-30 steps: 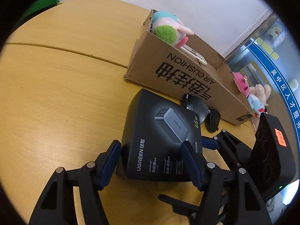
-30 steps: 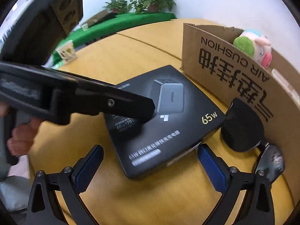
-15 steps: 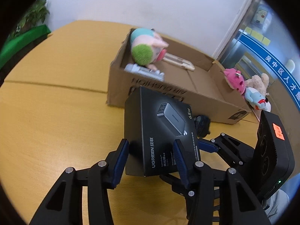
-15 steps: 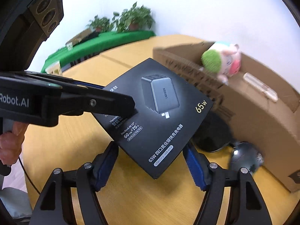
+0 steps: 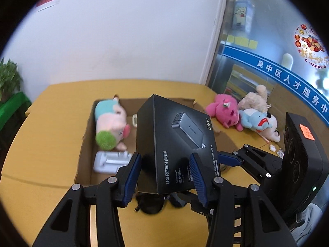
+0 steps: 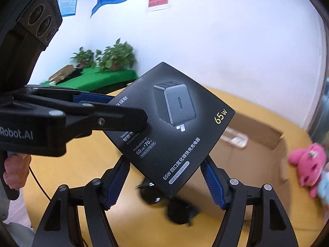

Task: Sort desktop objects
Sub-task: 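Lift and carry the charger box with the left gripper over the box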

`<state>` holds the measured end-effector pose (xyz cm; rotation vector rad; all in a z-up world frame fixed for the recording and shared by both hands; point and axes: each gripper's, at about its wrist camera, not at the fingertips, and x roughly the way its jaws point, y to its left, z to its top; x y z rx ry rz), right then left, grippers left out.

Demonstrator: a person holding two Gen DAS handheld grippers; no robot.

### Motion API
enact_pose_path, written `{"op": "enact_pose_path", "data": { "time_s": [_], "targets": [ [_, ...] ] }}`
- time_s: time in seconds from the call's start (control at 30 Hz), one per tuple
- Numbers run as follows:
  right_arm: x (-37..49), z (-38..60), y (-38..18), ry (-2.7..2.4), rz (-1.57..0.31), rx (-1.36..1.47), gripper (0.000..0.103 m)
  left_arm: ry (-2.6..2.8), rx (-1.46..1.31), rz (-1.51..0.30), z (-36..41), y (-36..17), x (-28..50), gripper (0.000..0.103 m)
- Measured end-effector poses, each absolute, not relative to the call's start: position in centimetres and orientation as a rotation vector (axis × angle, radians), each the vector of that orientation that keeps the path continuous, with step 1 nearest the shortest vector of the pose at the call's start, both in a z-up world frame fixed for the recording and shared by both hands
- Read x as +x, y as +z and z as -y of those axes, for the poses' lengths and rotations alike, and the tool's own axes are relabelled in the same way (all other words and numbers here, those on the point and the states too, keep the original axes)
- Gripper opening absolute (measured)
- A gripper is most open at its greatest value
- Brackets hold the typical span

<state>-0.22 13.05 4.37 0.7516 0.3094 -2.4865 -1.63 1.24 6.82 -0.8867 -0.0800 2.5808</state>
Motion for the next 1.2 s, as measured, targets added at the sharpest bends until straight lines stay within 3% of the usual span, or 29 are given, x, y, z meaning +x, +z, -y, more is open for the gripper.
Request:
{"op": "enact_pose_path", "data": {
  "time_s": [0.47,1.2],
  "targets": [
    [-10.7,-16.5,7.3,-2.465,-0.330,0.869,0.070,2.550,-0.968,0.061,-4.7,8.2,-12.6,0.048],
    [-27.0,-17.3,-7.0,-2.156,-0.210,1.411,0.070,2.333,-1.551,0.253,-5.5,-6.3,-26.4,0.047]
  ]
}}
